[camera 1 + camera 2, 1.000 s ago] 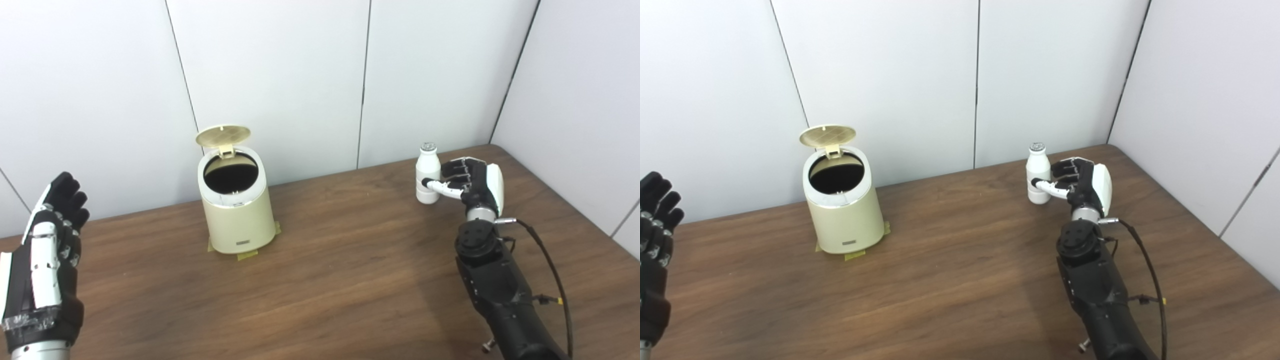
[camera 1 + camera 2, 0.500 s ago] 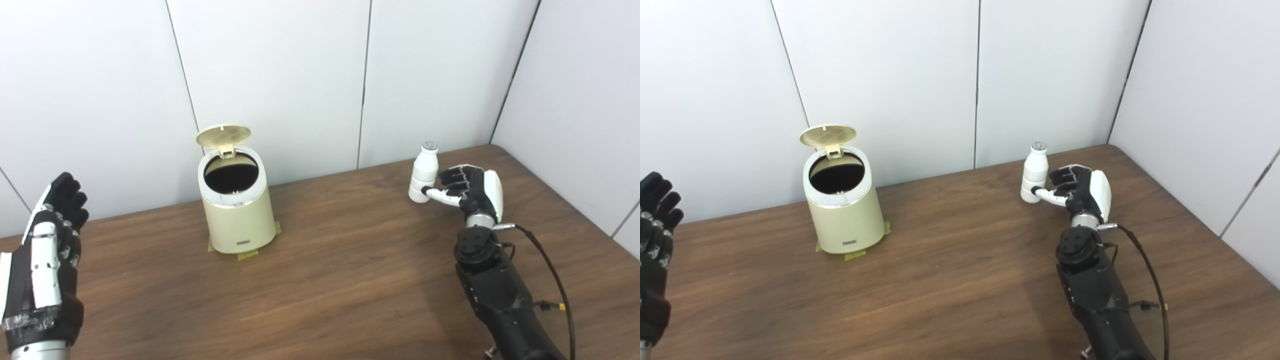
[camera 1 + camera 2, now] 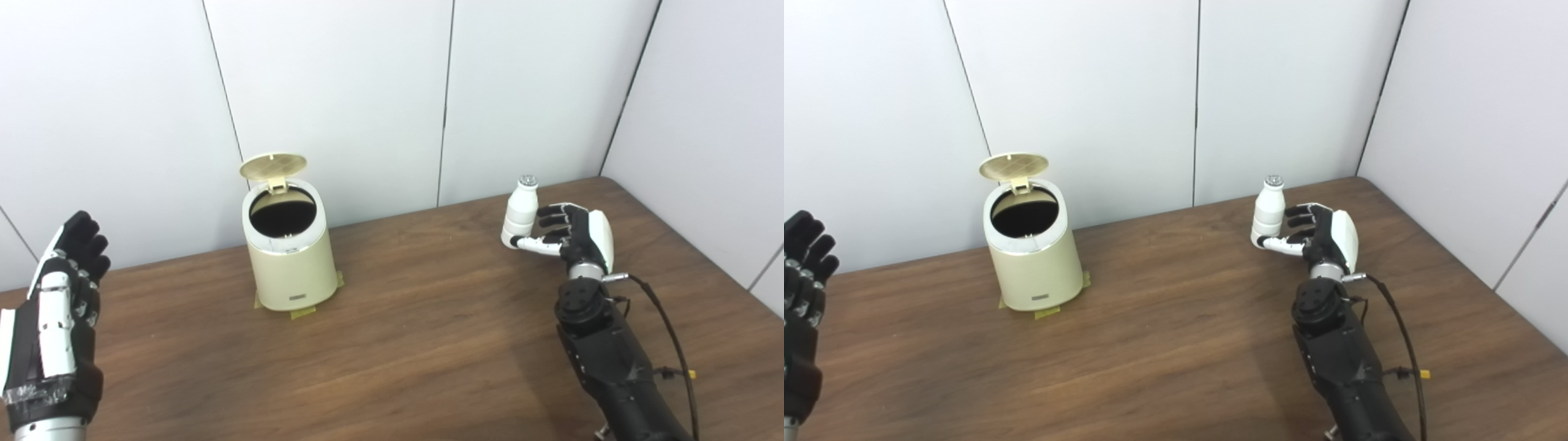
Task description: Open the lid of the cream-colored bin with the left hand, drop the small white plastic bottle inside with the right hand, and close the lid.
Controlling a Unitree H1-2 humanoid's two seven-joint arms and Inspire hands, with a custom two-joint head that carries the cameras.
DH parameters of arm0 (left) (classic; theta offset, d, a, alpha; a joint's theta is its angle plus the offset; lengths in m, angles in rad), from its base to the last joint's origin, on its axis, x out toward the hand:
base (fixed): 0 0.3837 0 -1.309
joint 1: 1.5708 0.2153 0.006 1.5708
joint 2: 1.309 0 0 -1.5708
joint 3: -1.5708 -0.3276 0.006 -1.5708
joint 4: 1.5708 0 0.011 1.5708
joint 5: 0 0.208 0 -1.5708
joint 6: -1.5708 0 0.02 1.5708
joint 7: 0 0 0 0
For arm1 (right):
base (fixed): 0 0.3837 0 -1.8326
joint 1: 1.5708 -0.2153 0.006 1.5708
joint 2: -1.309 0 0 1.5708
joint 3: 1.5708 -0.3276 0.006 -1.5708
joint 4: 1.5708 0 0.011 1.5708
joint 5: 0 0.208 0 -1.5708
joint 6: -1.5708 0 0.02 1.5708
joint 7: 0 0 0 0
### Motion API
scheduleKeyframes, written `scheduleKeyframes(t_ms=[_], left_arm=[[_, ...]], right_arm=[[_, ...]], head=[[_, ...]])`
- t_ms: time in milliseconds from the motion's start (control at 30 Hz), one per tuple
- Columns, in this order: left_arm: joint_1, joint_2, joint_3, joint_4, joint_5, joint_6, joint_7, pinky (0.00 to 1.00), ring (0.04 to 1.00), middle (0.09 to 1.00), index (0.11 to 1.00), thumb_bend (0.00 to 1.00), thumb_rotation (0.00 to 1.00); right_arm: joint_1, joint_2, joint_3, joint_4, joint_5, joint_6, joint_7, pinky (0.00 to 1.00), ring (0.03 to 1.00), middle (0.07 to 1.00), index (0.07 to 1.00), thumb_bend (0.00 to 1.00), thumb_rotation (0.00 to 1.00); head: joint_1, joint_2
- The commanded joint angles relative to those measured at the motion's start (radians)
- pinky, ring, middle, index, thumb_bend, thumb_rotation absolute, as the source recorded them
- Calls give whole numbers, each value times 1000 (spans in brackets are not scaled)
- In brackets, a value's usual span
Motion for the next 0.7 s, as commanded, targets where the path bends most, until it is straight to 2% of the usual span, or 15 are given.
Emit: scheduleKeyframes(t_ms=[0, 100, 200, 400, 667], left_arm=[[-35, 6, -2, -31, 3, -21, -7, 960, 946, 944, 935, 122, 966], [-34, 9, -4, -31, 5, -19, -8, 975, 953, 948, 939, 129, 966], [-35, 8, -4, -34, 5, -13, -7, 977, 957, 953, 945, 132, 964], [-35, 9, -3, -38, 1, -8, -7, 985, 958, 950, 939, 138, 959], [-33, 11, -4, -39, 3, -13, -9, 964, 954, 950, 939, 122, 968]], right_arm=[[-54, -32, -8, -37, -5, 1, 6, 464, 573, 650, 743, 901, 132], [-57, -30, -14, -35, 6, -2, 18, 521, 643, 716, 763, 905, 135], [-61, -35, -9, -31, 3, 8, 34, 531, 667, 742, 770, 907, 160], [-65, -40, -3, -35, -6, 19, 45, 535, 683, 765, 778, 910, 179], [-81, -38, 2, -15, -6, -10, 35, 558, 678, 749, 766, 888, 185]], head=[[-1, 0], [-1, 0], [-1, 0], [-1, 2], [0, 5]])
